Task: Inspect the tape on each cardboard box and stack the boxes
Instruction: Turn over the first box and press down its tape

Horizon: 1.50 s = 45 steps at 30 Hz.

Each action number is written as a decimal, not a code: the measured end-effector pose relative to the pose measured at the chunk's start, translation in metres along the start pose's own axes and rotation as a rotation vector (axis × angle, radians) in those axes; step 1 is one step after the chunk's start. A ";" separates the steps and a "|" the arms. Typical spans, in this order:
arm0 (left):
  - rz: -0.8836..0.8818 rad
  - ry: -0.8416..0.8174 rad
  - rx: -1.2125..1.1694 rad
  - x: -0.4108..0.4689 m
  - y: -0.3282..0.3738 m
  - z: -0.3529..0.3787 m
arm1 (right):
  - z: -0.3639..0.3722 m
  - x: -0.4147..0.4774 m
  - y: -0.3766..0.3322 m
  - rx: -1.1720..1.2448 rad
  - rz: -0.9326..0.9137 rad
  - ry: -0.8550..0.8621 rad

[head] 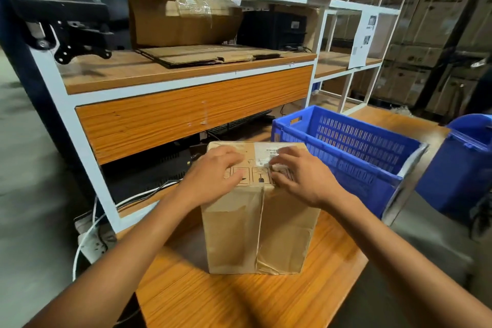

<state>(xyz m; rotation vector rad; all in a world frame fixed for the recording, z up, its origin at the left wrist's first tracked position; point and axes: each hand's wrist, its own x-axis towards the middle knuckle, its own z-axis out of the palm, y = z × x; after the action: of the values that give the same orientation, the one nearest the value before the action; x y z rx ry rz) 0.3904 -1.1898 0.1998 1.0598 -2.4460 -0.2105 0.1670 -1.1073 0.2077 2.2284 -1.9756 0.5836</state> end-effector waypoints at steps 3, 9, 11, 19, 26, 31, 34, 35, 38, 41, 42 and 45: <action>-0.023 -0.132 0.135 0.004 -0.003 0.006 | 0.009 -0.001 -0.001 -0.079 -0.005 -0.040; 0.031 -0.178 0.227 0.024 0.003 -0.008 | -0.012 0.020 -0.005 -0.123 0.019 -0.201; 0.027 -0.117 0.210 0.032 0.008 -0.008 | -0.015 0.034 -0.011 -0.095 0.033 -0.213; 0.042 -0.180 0.167 0.042 0.002 0.003 | 0.008 0.043 -0.007 -0.160 0.045 -0.231; -0.175 -0.418 0.203 0.053 -0.016 -0.006 | -0.005 0.072 0.003 -0.104 0.057 -0.278; -0.228 -0.497 0.185 0.064 -0.024 -0.005 | 0.009 0.070 0.012 -0.091 0.105 -0.289; -0.250 -0.618 0.198 0.068 -0.023 -0.013 | -0.002 0.066 0.015 0.039 0.101 -0.317; -0.252 -0.655 0.184 0.070 -0.025 -0.017 | -0.006 0.063 0.020 0.127 0.100 -0.338; -0.220 -0.559 0.063 0.067 -0.030 -0.017 | -0.009 0.047 0.033 0.356 0.123 -0.283; -0.228 -0.321 -0.064 0.053 -0.031 -0.003 | 0.002 0.033 0.037 0.452 0.211 -0.096; -0.252 -0.316 -0.067 0.052 -0.031 -0.002 | 0.003 0.033 0.037 0.427 0.241 -0.096; -0.380 -0.381 -0.081 0.055 -0.030 -0.004 | 0.006 0.035 0.037 0.342 0.391 -0.126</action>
<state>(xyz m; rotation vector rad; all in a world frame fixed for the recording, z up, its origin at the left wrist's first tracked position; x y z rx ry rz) 0.3795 -1.2502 0.2134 1.5617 -2.5026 -0.6833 0.1348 -1.1477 0.2084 2.0993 -2.5749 0.9045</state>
